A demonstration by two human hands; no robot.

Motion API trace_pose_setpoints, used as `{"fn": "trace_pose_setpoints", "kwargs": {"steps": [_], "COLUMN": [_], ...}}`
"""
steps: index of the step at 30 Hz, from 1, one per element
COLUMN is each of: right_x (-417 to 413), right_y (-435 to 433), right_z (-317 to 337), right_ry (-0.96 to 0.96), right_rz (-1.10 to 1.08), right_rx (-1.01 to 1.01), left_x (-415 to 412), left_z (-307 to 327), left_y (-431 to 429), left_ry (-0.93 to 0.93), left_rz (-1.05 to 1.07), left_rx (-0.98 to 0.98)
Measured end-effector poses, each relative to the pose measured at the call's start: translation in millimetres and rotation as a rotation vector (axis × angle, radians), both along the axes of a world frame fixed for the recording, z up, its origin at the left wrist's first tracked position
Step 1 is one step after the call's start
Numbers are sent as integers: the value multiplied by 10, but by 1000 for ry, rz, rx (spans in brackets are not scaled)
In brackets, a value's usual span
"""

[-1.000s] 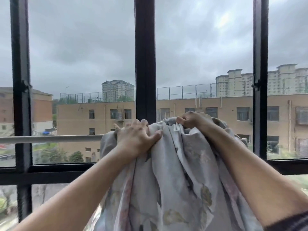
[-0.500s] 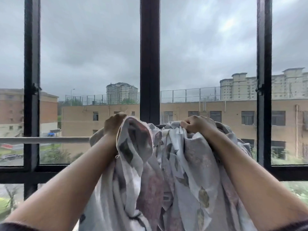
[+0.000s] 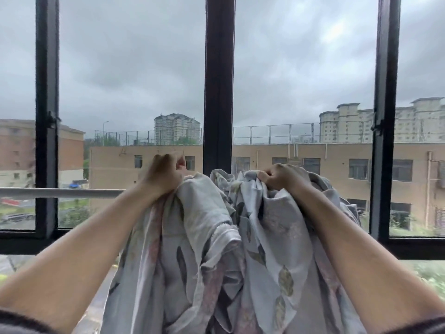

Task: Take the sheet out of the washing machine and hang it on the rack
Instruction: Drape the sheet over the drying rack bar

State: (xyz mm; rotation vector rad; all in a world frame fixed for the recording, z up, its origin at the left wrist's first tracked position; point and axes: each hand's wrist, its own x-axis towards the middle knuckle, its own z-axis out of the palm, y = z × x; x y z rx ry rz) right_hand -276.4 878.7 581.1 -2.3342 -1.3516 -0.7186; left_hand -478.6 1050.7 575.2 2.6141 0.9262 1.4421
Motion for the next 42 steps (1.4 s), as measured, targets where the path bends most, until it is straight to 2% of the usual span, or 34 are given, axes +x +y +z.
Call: {"fn": "trace_pose_setpoints", "kwargs": {"steps": [3,4,6,8,9,13,17,19,21,23,27,29,30,31,33,35,37,40,42], "right_x": [74,103,134,125,119,103,94,109,149,186,233,241,236,222,186,137,89,61,95], "right_y": [-42,-60,-78,-77,-60,22,107,140,149,142,72,34,24,22,35,62,99,129,114], "right_z": [-2,-2,6,19,13,-2,2,-4,-21,-5,46,33,23,21,6,-7,-6,0,3], "right_ry": [-1,1,11,7,4,1,-6,-14,-10,5,34,47,48,45,40,27,11,8,16], "right_rz": [-12,-14,-14,-15,-10,-1,6,7,-3,-10,-11,-14,-16,-16,-11,-6,-2,-8,-16], "right_rx": [1,0,-1,2,6,-2,1,-6,-11,-5,-11,-8,-7,-7,-3,-4,-5,-8,-19], "left_x": [-56,-104,-179,-199,-209,-199,64,271,414,426,249,132,83,48,31,42,100,278,348], "left_z": [-485,-644,-927,-1115,-1138,-767,-263,-162,-55,22,-405,-768,-897,-927,-792,-452,-137,14,-79], "left_y": [-310,-388,-497,-640,-672,-493,-274,-136,-31,-5,-350,-532,-573,-569,-476,-318,-181,-111,-139], "left_ry": [231,235,221,137,50,-202,-240,-111,164,261,259,345,383,366,194,60,21,64,143], "left_rz": [3,56,133,131,111,83,73,100,169,204,215,185,241,301,332,252,284,416,349], "left_rx": [113,130,3,-155,-143,127,280,214,35,-93,48,103,157,256,414,404,374,281,211]}}
